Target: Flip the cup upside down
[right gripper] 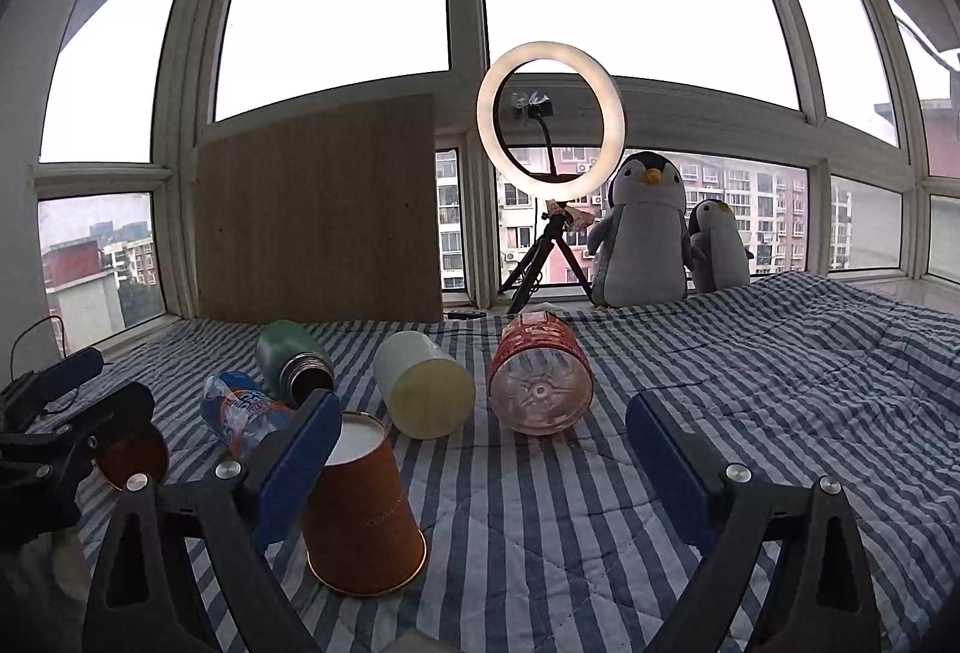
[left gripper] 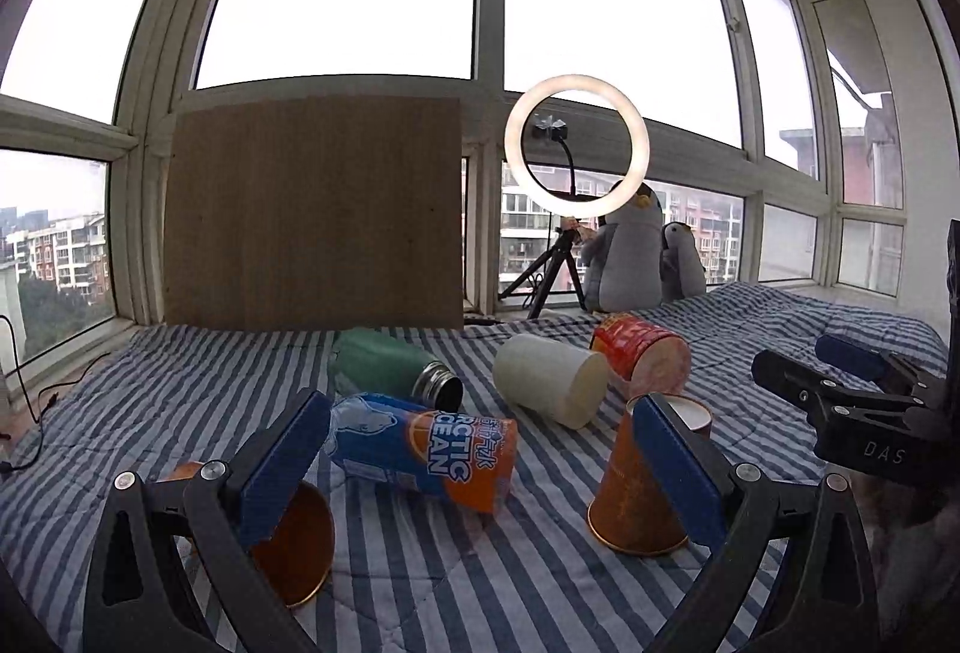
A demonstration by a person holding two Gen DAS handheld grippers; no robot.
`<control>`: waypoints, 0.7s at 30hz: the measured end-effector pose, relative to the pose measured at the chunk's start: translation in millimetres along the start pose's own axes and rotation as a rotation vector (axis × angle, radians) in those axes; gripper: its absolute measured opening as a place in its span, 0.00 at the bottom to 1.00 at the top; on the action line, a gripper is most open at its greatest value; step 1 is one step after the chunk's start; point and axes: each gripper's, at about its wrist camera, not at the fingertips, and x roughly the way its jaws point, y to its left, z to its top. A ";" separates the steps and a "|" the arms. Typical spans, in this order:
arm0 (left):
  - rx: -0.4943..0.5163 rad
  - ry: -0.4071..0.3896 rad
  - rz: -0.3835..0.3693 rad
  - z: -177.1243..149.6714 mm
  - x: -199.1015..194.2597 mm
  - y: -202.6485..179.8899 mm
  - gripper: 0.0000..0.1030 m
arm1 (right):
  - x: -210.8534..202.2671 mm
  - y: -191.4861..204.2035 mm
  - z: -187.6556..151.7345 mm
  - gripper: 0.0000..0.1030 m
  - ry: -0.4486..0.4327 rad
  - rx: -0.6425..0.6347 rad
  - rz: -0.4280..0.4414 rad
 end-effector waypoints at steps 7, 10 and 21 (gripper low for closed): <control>-0.002 -0.010 0.010 -0.5 -2.0 0.1 0.99 | -1.8 1.4 -0.2 0.93 -0.006 -0.002 0.016; 0.001 -0.011 0.011 -0.4 -2.5 -0.7 0.99 | -2.3 0.9 -0.4 0.94 -0.009 0.003 0.020; 0.008 -0.012 0.020 -0.8 -2.9 -2.6 1.00 | -5.8 3.4 -0.3 0.94 -0.022 -0.002 0.024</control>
